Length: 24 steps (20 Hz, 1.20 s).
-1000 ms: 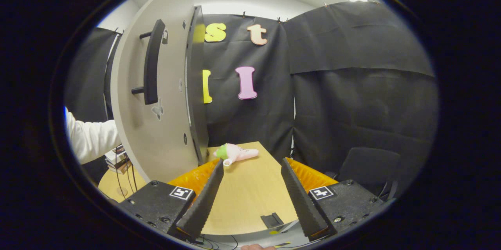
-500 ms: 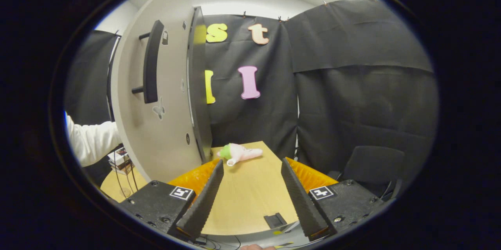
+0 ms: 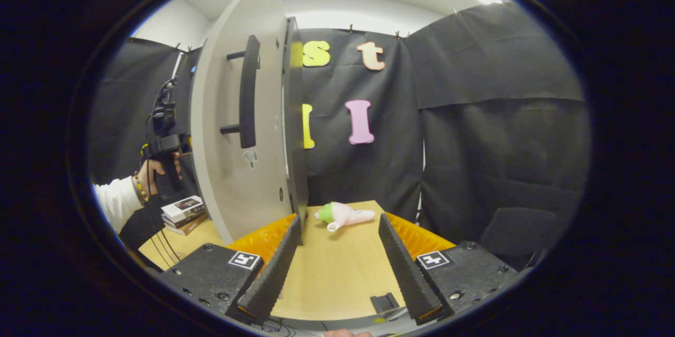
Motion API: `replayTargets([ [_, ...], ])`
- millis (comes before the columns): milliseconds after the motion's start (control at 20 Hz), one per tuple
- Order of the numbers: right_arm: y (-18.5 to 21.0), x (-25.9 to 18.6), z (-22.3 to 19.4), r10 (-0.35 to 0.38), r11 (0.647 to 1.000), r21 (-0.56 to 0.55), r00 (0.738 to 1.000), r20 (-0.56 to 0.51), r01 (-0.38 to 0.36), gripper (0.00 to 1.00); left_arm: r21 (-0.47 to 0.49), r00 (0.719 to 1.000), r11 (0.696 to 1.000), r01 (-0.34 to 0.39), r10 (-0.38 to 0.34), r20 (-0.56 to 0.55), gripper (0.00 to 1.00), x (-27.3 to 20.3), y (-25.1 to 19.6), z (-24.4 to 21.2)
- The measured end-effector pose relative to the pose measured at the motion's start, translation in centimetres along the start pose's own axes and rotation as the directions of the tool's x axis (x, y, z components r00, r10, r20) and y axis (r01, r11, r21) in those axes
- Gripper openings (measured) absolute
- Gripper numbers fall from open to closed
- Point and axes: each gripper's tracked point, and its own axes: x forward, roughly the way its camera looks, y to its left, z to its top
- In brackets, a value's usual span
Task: Open the cabinet door with the right hand, grasp the bottle in the cabinet with the left hand and place it on the coaster, then close the cabinet door with the right hand.
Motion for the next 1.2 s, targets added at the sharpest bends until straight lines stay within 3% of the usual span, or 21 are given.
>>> replayTargets([
  [150,0.5,0.3,0.3,0.031,1.000,-0.004,0.999,0.022,-0.031,0.93,-0.008,0.998,0.998,-0.059,0.059,-0.003,0.78,-6.8,3.1,-0.4],
  [350,1.1,0.0,0.5,0.065,0.998,-0.006,0.997,0.041,-0.065,0.93,0.067,0.983,0.981,-0.182,0.183,-0.008,0.78,-15.1,7.8,-3.7],
  [650,1.5,-0.2,0.9,0.076,0.997,-0.012,0.996,0.052,-0.076,0.92,0.198,0.920,0.901,-0.387,0.392,0.014,0.78,-24.2,14.4,-12.9],
  [900,1.7,-0.5,0.9,0.077,0.997,-0.024,0.996,0.047,-0.076,0.93,0.199,0.870,0.850,-0.488,0.491,0.038,0.78,-25.8,18.6,-18.9],
  [1200,1.5,-1.4,0.3,0.050,0.998,-0.042,0.999,0.009,-0.050,0.93,0.193,0.844,0.828,-0.527,0.536,0.003,0.78,-23.8,22.4,-23.0],
])
